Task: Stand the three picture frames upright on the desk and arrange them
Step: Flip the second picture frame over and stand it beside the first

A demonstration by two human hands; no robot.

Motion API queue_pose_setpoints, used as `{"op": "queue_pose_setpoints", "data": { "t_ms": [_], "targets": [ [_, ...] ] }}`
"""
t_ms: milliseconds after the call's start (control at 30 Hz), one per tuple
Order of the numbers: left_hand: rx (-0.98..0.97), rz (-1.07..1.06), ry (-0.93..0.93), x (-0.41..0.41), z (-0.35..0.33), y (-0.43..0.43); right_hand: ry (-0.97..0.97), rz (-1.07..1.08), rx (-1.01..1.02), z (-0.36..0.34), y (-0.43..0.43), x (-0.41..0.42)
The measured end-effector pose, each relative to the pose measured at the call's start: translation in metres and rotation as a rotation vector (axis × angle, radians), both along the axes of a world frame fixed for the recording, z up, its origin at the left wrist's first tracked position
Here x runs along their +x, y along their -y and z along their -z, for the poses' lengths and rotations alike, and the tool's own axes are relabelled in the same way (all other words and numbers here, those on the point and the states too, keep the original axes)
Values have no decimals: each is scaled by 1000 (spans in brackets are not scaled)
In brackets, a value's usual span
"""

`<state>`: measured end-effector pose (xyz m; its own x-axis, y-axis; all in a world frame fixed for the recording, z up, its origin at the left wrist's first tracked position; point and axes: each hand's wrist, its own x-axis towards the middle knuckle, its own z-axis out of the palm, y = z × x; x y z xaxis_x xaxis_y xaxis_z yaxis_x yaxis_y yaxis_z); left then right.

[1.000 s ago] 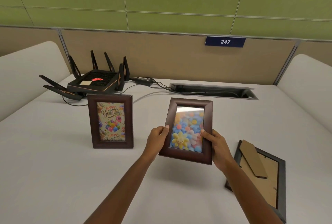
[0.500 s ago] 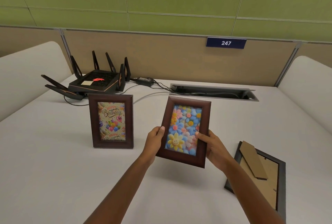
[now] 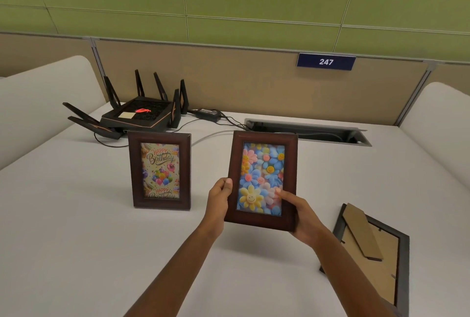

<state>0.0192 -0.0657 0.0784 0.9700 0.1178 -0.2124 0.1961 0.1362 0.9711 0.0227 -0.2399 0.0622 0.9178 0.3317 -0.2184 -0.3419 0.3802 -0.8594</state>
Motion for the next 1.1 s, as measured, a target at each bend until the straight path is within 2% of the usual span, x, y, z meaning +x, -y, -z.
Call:
{"op": "queue_pose_setpoints", "data": {
  "t_ms": [533, 833, 1100],
  "targets": [
    [48, 4, 7, 12, 11, -4, 27, -67, -146, 20, 1, 30],
    [114, -2, 7, 26, 21, -5, 18, -2, -140, 37, -4, 50],
    [96, -54, -2, 32, 31, -5, 25, -26, -143, 42, -8, 67]
  ]
}}
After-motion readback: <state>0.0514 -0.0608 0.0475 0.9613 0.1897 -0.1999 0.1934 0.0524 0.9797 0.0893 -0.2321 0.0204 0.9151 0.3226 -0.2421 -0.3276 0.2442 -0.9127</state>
